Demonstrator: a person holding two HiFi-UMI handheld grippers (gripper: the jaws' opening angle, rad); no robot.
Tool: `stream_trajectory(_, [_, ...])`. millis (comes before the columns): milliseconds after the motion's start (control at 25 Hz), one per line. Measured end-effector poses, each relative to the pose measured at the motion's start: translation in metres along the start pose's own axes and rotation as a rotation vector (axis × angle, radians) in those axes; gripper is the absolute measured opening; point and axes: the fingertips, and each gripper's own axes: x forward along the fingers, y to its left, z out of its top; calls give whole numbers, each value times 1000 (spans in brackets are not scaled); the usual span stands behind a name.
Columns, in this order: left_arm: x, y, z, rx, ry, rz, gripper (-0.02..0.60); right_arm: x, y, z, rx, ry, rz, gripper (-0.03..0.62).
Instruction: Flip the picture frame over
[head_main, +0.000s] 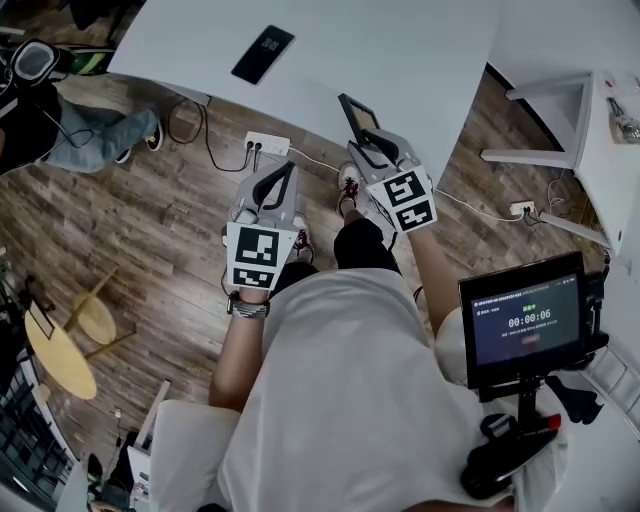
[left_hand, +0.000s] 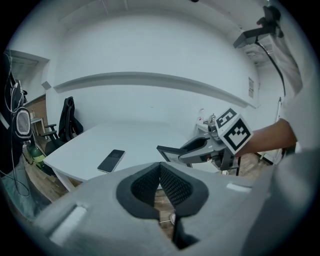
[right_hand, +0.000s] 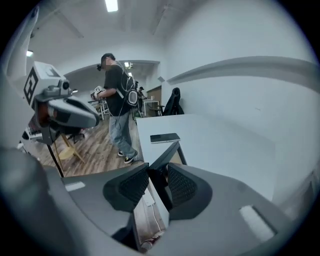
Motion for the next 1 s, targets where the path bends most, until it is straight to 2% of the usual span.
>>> stream_trajectory(600, [10, -4, 3, 26, 2, -41, 3, -16, -18, 19, 444, -175, 87, 101])
stream_trajectory(840, [41, -19, 18, 28, 28, -60, 3, -20, -63, 8, 463, -175, 55, 81])
stream_trajectory(1000, [66, -10, 19, 19, 44, -75, 4, -4, -87, 2, 476, -158, 42, 74])
